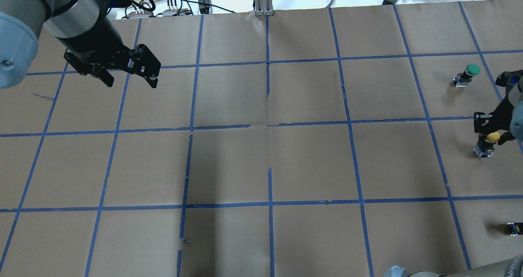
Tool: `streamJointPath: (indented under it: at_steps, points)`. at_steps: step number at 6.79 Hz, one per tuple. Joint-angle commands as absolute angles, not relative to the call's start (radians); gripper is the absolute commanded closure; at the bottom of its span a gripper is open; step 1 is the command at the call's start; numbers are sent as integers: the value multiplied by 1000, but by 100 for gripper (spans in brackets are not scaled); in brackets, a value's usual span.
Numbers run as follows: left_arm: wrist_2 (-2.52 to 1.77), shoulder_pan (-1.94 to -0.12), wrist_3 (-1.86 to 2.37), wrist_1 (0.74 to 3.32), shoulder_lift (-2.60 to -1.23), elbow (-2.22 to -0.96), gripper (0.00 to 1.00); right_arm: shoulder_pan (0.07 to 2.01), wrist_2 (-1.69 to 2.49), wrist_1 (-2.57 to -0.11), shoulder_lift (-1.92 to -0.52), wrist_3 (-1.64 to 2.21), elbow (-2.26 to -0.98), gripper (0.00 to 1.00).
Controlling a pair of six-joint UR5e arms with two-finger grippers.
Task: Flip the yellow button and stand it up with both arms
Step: 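Rotate the button cap-up and carry it toward the table edge with the right gripper, then lower the button upright onto the table and open the right gripper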
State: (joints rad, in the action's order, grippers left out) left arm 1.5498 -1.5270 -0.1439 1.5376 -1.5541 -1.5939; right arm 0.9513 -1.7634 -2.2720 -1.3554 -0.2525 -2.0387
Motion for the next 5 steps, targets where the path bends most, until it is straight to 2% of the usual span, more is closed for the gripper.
streamJointPath:
  at_steps: [1, 2, 3, 5]
  points:
    - [1551, -1526, -147, 1536, -1551, -1595, 0, 919, -1761, -2273, -1350, -293, -2034, 58]
    - [1554, -1526, -149, 1536, -1551, -1598, 0, 919, -1763, -2273, -1350, -301, -2033, 57]
    - [1552, -1528, -147, 1534, -1549, -1603, 0, 919, -1764, -2273, -1350, -302, -2033, 47]
    - [1549, -1526, -147, 1532, -1551, -1592, 0, 919, -1761, -2261, -1351, -302, -2033, 4]
